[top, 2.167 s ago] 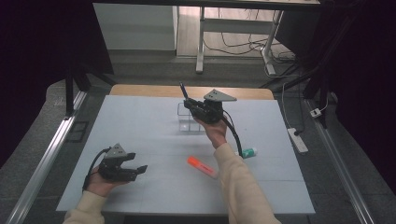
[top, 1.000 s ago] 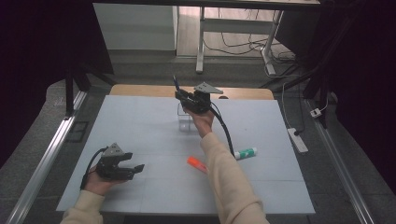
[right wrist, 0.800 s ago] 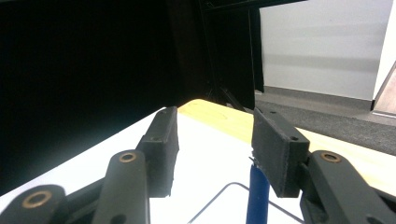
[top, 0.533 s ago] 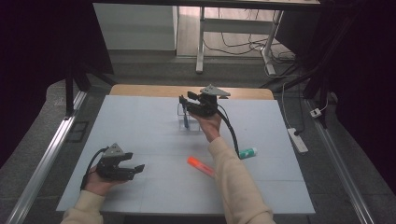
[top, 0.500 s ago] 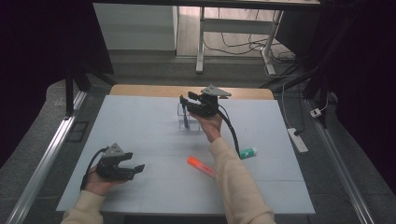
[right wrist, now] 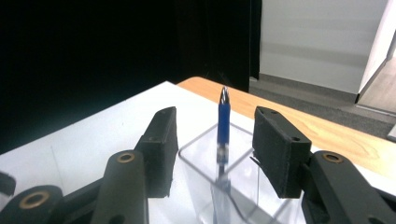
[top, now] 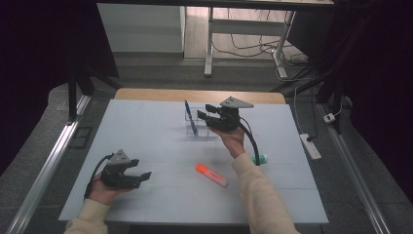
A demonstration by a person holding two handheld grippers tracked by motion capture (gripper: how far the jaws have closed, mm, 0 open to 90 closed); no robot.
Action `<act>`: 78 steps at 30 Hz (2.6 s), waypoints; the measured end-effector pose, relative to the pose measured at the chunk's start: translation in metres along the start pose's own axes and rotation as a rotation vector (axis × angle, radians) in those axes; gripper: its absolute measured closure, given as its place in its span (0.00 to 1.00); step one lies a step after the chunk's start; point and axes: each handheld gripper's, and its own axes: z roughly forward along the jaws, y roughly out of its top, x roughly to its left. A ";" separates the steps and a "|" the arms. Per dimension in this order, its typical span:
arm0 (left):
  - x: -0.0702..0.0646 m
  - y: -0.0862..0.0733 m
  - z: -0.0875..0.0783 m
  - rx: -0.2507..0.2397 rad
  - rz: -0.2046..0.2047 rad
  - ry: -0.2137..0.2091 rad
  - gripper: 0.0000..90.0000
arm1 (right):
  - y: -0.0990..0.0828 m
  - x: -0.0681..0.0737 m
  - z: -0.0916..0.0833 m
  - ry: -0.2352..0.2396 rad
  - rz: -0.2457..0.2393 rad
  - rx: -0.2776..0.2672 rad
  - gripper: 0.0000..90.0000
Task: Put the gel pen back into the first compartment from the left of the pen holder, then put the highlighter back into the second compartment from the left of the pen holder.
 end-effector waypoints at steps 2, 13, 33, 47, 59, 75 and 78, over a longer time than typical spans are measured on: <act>0.000 0.000 0.000 0.001 -0.003 0.000 0.30 | -0.003 0.000 -0.006 -0.002 -0.003 0.011 0.56; 0.000 0.000 -0.001 -0.003 -0.004 0.009 0.30 | -0.019 0.002 -0.036 -0.004 -0.016 0.061 0.55; -0.003 0.000 -0.003 -0.021 -0.003 0.034 0.30 | -0.038 0.016 -0.094 -0.012 -0.036 0.120 0.53; -0.004 0.001 -0.005 -0.027 0.008 0.040 0.30 | -0.038 0.025 -0.101 0.050 -0.071 0.251 0.51; -0.005 0.002 -0.005 -0.035 0.011 0.056 0.30 | -0.041 0.045 -0.084 0.093 -0.101 0.367 0.50; -0.004 0.002 -0.006 -0.041 0.007 0.059 0.30 | -0.049 0.060 -0.066 0.122 -0.118 0.498 0.50; -0.004 0.002 -0.007 -0.043 0.008 0.058 0.30 | -0.050 0.063 -0.064 0.129 -0.122 0.510 0.50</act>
